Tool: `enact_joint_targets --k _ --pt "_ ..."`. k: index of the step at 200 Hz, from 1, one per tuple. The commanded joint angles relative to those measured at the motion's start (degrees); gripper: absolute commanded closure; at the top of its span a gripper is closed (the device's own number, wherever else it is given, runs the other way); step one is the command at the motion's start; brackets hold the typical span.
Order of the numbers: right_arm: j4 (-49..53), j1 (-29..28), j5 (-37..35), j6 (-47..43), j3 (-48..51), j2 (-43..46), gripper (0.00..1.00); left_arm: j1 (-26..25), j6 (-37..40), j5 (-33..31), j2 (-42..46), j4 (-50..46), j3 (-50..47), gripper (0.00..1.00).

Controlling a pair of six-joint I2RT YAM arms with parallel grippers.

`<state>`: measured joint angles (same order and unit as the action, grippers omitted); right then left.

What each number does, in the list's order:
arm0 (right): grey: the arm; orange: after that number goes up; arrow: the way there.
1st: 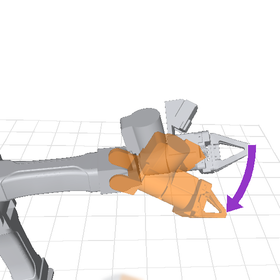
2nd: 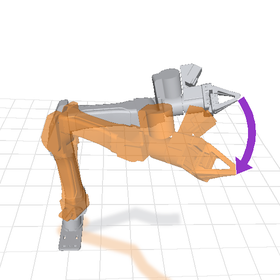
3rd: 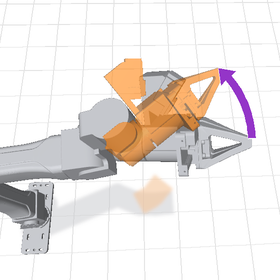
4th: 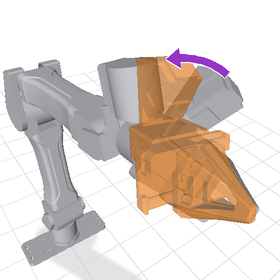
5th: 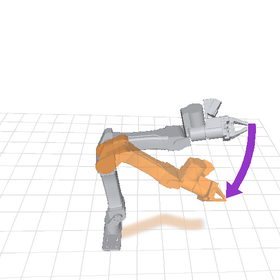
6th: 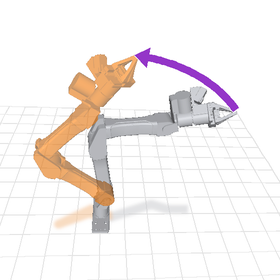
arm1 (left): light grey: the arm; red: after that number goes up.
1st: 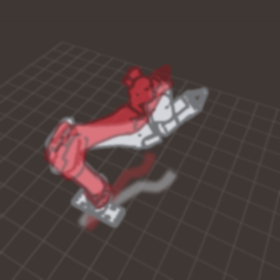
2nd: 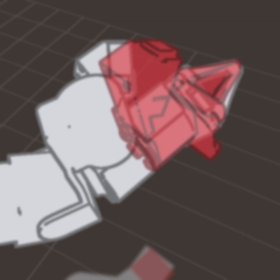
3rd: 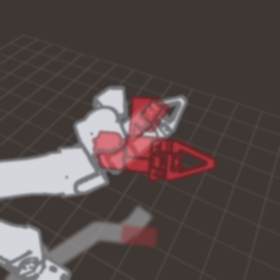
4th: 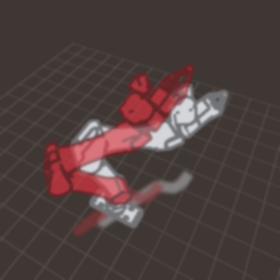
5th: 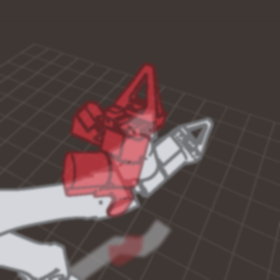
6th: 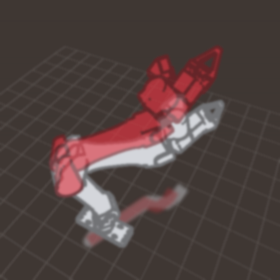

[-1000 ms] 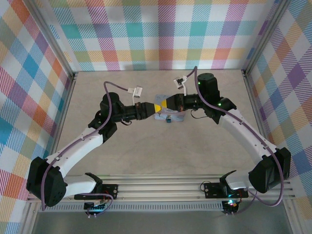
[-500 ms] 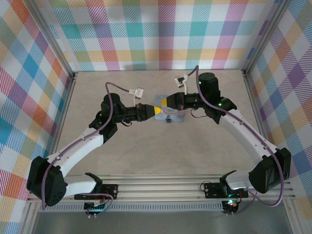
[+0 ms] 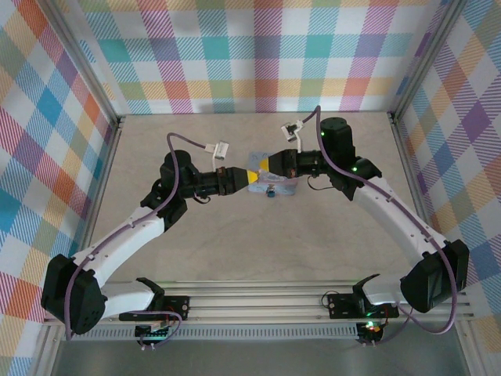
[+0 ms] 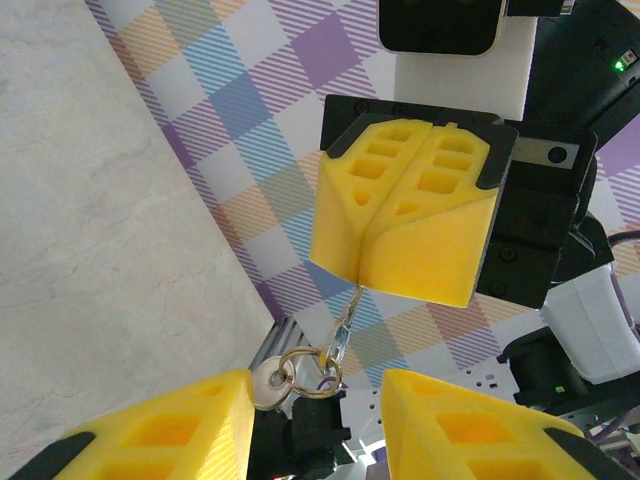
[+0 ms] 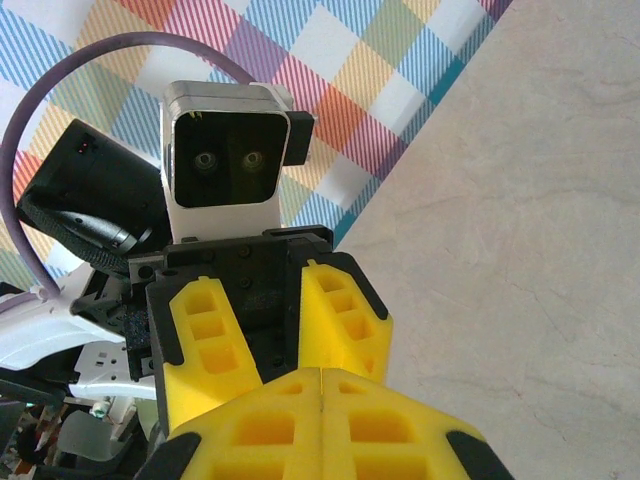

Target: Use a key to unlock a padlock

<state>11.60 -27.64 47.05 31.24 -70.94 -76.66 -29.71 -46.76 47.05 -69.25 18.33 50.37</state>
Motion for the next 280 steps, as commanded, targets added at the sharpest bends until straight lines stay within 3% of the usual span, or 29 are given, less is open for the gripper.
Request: enact_joint_targets --k 1,105,146,221,280 --pt "-0.6 0.2 1.9 0.1 0.6 1.3 1.00 0.5 -0.1 0.1 1.1 2.2 -0.2 0.63" --pt "-0.9 0.2 2.1 0.6 1.2 1.9 1.00 -0.1 -2.2 0.9 -0.7 5.4 0.7 0.75" --pt "-0.7 0.1 1.8 0.8 1.4 2.3 1.00 -0.6 -2.4 0.6 -0.6 5.5 0.7 0.85" --pt "-1.7 0.0 1.7 1.7 2.6 2.6 1.00 -1.6 -2.5 1.0 -1.3 5.3 1.4 0.78" --pt "-1.3 0.1 1.3 1.5 2.4 2.4 1.00 -1.9 -2.0 0.8 -1.9 4.9 1.5 0.98"
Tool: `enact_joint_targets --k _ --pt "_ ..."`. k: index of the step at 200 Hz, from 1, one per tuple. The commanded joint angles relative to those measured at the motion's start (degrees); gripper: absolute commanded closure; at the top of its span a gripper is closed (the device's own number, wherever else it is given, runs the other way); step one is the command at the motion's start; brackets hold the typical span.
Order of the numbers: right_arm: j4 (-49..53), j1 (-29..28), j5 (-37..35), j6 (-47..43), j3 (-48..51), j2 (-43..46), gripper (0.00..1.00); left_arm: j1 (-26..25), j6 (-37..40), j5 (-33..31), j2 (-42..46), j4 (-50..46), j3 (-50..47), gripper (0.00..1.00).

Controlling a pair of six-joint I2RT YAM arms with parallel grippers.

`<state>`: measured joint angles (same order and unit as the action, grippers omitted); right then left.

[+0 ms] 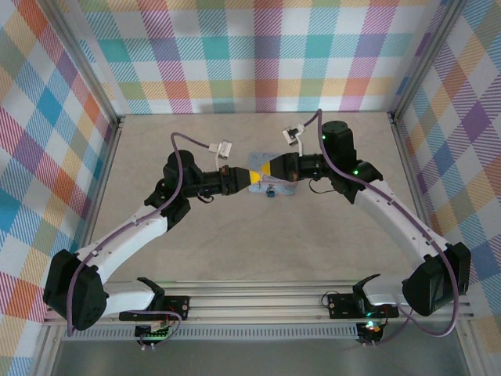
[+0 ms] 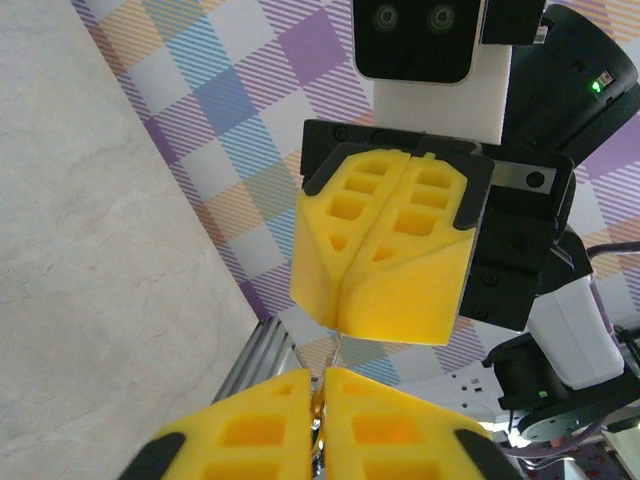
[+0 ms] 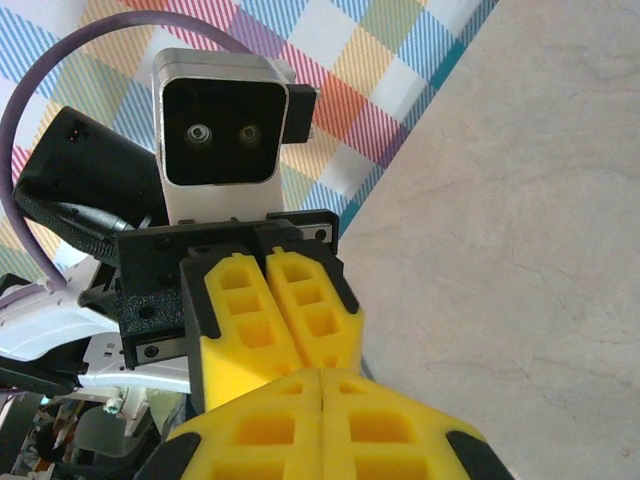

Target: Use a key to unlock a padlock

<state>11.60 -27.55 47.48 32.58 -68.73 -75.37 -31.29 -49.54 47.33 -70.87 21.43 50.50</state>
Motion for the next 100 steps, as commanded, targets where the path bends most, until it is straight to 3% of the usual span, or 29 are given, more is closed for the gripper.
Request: enact_joint_targets --k 1,46,59,66,83,100 --pt "-1.3 0.0 0.9 0.1 0.2 1.1 1.00 -0.4 0.8 0.5 -0.3 1.9 1.3 0.99" --pt "-0.7 0.0 -1.0 0.8 0.4 1.4 1.00 -0.3 3.0 -0.5 0.9 -0.5 1.1 1.00" --pt "0.5 0.1 -3.4 1.0 0.4 2.1 0.76 -0.2 5.8 -1.5 2.0 -3.5 1.3 1.00" --pt "1.5 0.3 -5.3 1.0 0.4 2.5 0.67 -0.1 7.3 -2.0 2.7 -5.1 1.4 1.00" --pt "4.1 1.0 -9.4 1.1 0.8 3.9 0.56 0.3 11.3 -2.6 4.1 -10.1 2.0 1.00" --pt "7.8 1.8 -14.5 1.2 1.1 4.9 0.53 0.4 15.8 -2.7 5.2 -15.4 3.2 1.00"
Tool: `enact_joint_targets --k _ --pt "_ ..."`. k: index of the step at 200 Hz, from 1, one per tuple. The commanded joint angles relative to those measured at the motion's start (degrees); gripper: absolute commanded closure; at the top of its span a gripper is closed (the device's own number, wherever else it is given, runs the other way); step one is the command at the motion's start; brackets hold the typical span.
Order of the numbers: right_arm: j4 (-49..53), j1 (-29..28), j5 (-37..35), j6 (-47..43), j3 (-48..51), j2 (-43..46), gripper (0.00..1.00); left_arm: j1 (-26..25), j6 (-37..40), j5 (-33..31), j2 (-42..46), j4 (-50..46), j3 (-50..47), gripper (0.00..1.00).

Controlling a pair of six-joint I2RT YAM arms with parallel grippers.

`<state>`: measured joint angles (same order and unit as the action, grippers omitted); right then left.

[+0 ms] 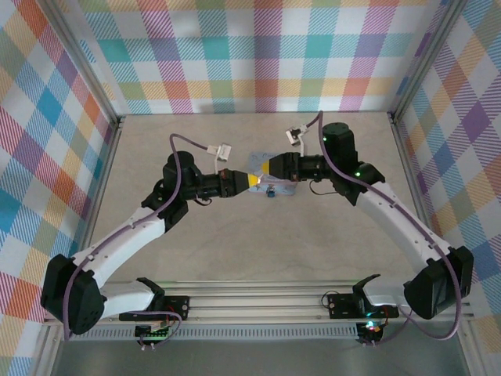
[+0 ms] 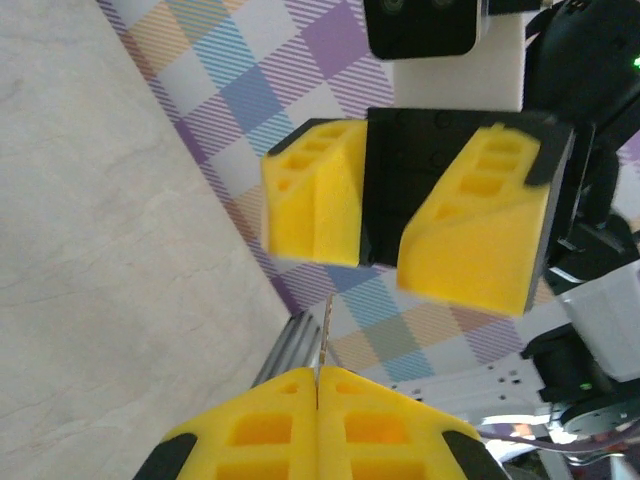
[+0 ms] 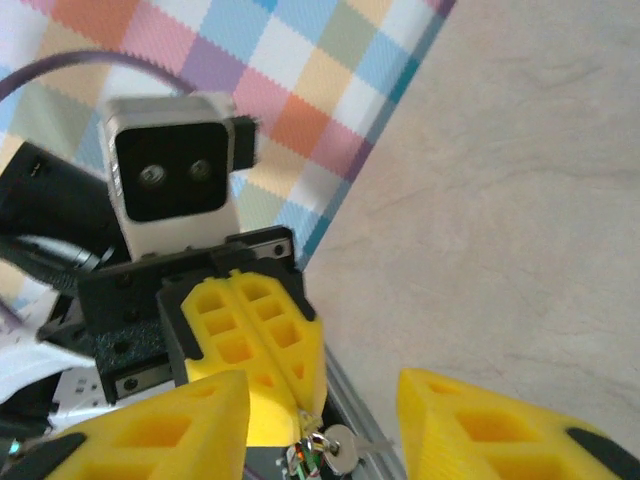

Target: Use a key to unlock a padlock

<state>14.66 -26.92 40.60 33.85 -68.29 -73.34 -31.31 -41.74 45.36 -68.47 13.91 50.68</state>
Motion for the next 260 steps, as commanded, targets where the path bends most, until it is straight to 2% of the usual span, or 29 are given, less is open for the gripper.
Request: enact_joint_targets --k 1,32,50,91,117,185,260 --pt "5.0 1.2 -7.9 0.0 0.7 2.9 0.53 0.5 8.2 -0.8 2.8 -8.2 3.1 1.00" --pt "10.6 0.9 -19.3 1.2 3.5 3.3 0.52 0.5 14.5 -1.7 4.8 -14.6 4.2 1.00" --pt "12.5 -1.6 -26.8 1.3 5.6 1.8 0.50 0.5 18.9 -4.0 5.4 -21.2 5.8 1.00" --pt "13.1 -11.0 -43.4 2.5 5.3 -8.8 0.39 0.5 26.9 -14.9 2.6 -42.5 9.4 1.00" --pt "8.6 -14.0 -51.3 3.8 5.2 -16.3 0.40 0.5 26.4 -16.0 0.8 -43.9 7.0 1.00" --pt "1.5 -14.1 -59.4 -0.8 -0.8 -30.6 0.44 0.5 24.5 -18.6 1.8 -41.8 1.1 1.00" --pt "0.9 -13.4 -60.6 -3.0 -5.1 -37.9 0.46 0.7 23.4 -20.1 3.2 -40.9 -1.7 1.00"
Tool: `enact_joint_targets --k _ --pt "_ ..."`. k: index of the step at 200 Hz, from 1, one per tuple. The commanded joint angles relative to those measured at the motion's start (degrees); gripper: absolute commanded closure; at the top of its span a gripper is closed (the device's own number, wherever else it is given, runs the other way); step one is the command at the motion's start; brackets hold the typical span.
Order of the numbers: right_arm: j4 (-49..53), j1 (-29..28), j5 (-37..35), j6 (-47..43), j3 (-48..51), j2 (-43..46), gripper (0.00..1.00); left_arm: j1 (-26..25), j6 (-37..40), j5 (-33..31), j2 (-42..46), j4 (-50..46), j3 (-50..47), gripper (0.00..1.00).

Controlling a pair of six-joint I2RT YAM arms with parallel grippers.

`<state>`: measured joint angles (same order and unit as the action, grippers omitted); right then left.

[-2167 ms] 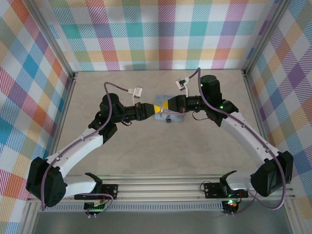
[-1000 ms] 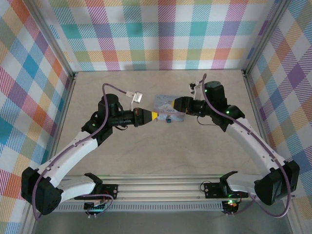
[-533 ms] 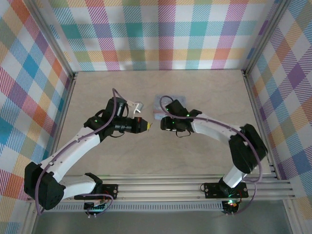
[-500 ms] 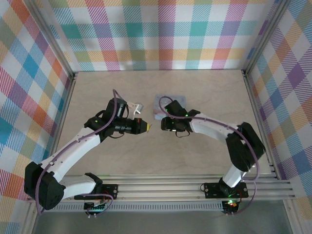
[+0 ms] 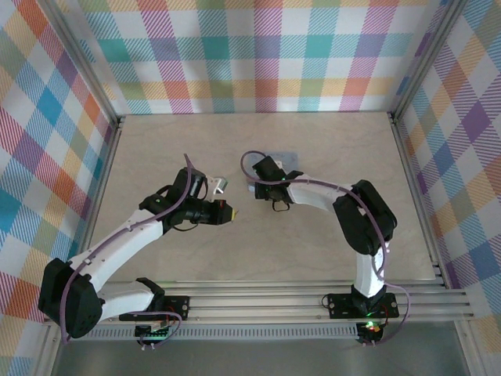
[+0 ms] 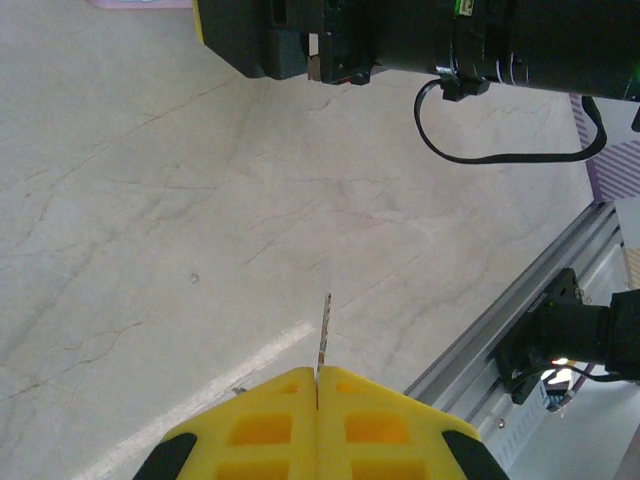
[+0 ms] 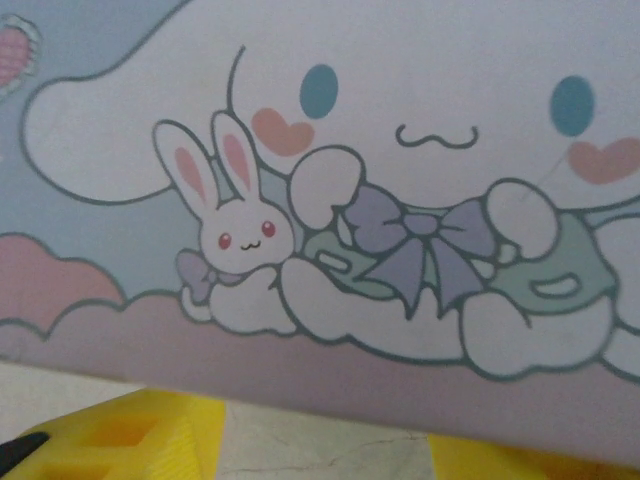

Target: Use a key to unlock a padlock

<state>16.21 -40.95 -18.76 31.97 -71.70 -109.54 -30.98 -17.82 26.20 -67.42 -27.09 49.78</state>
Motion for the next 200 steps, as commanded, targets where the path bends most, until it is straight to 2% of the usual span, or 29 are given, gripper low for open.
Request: enact_joint_targets --k 1,119,200 --pt "-0.6 0.7 -1.2 -1.1 -1.7 -1.8 0.46 0.4 -0.5 -1.0 2.2 0.0 -0.9 1.00" --pt "-2.6 4.6 2.7 -1.7 -2.0 -4.3 0.57 0.6 -1.8 -2.2 2.8 0.9 -2.9 1.00" --pt "-3.0 5.2 4.6 -5.0 -2.3 -3.6 0.81 0.6 -0.8 -2.6 3.1 1.1 -3.2 1.00"
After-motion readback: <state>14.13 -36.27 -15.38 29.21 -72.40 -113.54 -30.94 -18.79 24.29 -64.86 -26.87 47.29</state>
